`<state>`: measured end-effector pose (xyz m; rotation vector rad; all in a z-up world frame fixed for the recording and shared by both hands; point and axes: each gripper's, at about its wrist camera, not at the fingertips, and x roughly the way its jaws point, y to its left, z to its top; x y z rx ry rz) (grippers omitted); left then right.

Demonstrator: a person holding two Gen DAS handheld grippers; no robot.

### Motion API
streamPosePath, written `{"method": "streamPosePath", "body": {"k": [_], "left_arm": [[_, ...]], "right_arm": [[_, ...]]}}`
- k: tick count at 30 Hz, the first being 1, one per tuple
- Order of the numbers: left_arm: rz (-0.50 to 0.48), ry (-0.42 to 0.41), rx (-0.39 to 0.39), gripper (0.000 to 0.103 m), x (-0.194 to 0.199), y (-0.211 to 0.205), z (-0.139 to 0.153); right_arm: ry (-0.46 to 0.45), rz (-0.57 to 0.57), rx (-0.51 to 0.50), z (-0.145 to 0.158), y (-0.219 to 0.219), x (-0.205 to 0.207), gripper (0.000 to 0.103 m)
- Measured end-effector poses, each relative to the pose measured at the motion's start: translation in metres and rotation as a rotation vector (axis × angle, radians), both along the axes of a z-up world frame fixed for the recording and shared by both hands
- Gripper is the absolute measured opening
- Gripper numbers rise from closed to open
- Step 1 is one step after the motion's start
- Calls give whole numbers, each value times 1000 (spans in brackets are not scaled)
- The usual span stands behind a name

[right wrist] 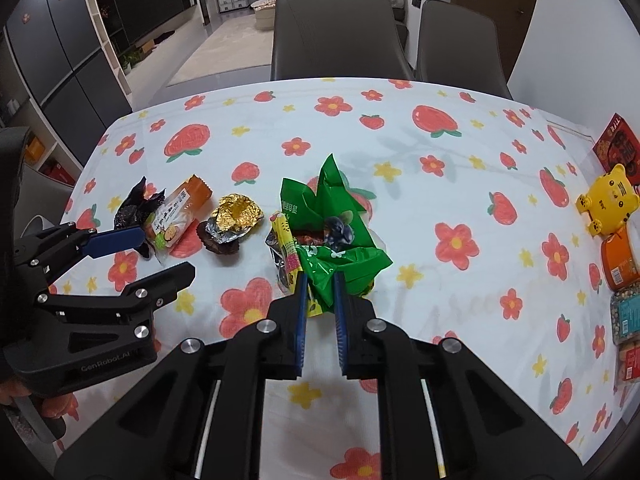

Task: Collect trash
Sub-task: 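Grasp the green snack bag with the right tool while the left tool grasps the gold foil candy, then lift the gold foil candy and green snack bag with both tools toward the bin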

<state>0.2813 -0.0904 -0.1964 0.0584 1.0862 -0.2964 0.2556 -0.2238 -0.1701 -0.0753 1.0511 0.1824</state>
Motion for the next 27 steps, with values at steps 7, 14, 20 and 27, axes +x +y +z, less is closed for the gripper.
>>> {"method": "streamPosePath", "body": {"k": [7,14,20,27], "left_arm": [[-6,31,-6,66,27,-10,-20],[-28,80,6,43,44,-19,-44],[-37,93,13,11,48,-18,-52],[-54,67,3,2,42,-20,-42]], "right_arm": [[3,-22,3,-4,-9,8,12],[21,-35,13,-14,-13,14,11],[24,-35,15,-18,-13,14,11],[23,-34,21,-18,-13,14,11]]}}
